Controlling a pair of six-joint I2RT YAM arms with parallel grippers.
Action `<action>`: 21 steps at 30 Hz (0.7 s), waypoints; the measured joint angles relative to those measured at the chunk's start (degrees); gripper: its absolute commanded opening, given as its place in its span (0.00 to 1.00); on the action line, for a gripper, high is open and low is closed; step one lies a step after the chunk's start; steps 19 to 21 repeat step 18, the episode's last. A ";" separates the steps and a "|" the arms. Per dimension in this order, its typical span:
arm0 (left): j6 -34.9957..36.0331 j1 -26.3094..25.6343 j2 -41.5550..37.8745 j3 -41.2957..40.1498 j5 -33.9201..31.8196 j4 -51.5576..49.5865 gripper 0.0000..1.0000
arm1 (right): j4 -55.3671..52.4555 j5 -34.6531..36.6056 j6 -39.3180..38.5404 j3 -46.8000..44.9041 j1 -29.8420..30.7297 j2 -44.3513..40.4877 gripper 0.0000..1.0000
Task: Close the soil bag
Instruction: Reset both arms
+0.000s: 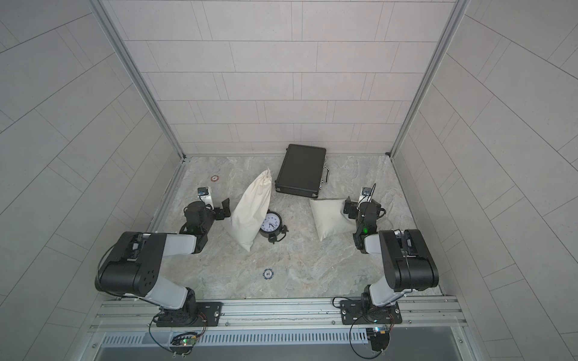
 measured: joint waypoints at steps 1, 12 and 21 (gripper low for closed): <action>-0.02 0.22 -0.07 0.22 0.02 -0.70 1.00 | -0.09 -0.13 0.00 0.00 0.00 0.00 1.00; 0.00 0.70 -0.26 0.31 1.29 -4.83 1.00 | -0.31 -0.33 0.00 0.00 0.00 0.00 1.00; 0.02 0.70 -0.26 0.31 1.95 -5.42 1.00 | -0.33 -0.33 0.00 0.00 0.00 0.00 1.00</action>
